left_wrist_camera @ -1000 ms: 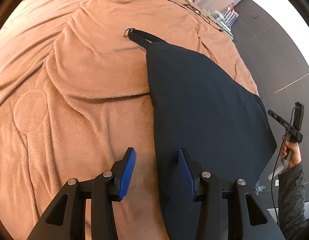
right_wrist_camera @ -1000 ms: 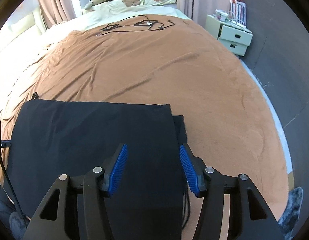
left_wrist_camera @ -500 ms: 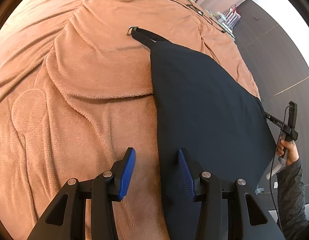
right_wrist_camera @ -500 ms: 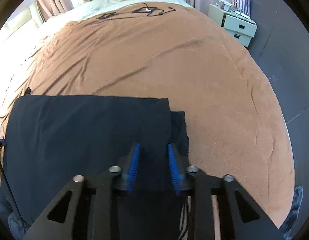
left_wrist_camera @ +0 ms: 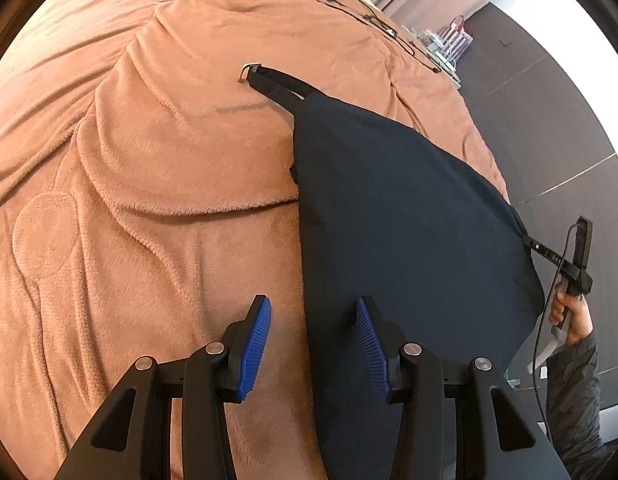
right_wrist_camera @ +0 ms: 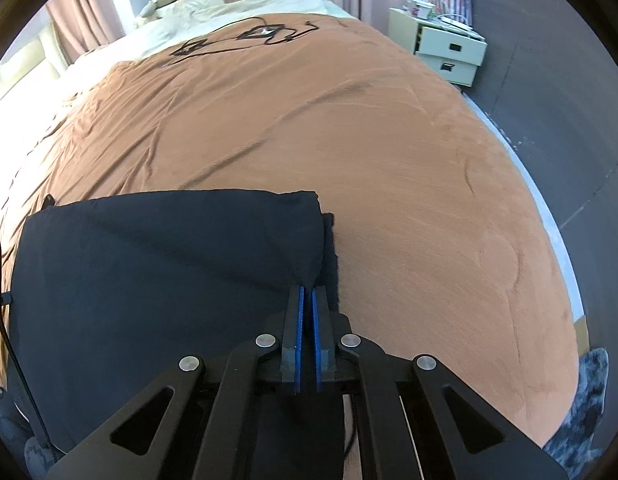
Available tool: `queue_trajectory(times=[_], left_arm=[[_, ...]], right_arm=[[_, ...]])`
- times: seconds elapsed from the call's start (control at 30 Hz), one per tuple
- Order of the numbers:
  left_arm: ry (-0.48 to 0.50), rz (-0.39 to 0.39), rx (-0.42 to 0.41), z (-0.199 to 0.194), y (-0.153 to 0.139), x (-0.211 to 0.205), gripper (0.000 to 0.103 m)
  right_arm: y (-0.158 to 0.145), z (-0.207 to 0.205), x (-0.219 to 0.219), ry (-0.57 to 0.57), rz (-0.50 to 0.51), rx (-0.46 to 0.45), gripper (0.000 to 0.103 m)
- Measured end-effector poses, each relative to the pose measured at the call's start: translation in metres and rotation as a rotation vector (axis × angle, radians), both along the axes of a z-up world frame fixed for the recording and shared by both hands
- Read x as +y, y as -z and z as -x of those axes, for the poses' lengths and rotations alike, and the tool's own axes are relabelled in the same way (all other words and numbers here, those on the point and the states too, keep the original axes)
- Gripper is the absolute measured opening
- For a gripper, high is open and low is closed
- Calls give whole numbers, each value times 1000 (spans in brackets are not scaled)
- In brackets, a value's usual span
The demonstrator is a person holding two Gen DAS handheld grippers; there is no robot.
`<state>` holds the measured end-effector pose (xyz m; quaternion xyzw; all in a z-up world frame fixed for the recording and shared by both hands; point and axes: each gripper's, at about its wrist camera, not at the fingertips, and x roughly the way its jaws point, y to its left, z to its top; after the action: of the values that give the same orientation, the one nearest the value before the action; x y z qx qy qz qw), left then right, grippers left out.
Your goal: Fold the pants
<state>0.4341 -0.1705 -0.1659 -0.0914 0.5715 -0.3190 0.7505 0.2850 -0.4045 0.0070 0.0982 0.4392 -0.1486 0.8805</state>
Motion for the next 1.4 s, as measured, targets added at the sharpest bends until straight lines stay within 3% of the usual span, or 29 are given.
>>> queue_trajectory(times=[0.4,0.53,0.6,0.63,0.8,0.97,1.0,1.07,1.1,1.13,1.27,1.4], left_arm=[[4,88,113,-11,17,-10,47],[-4,156,176,-8,24,-5,47],[6,190,212,-2,28,-4,33],[14,193,234,2,31,-4,31],[13,155,203,9,29,-5,6],[7,132,146,7,16,-10,3],[5,137,140,8,14,-9,3],[0,152,139,7,10,-4,3],[-1,155,135,8,9,-3,3],[-1,159,130,7,7,-2,3],[-1,164,116,5,0,1,3],[-9,169,100,4,-6,10,3]], right_arm=[[11,-6,-3,36,9,27,1],[15,-9,-6,46,12,30,1],[17,-9,-7,55,9,26,1],[18,-8,-7,59,7,24,1],[18,-5,-6,63,-10,7,1],[4,10,-2,35,-53,-44,3],[2,13,-3,32,-62,-54,8],[1,20,-5,24,-88,-61,29],[1,24,-6,22,-96,-62,48],[2,29,-7,27,-96,-69,59],[13,39,-15,34,-157,-70,59],[36,36,-18,32,-218,3,59]])
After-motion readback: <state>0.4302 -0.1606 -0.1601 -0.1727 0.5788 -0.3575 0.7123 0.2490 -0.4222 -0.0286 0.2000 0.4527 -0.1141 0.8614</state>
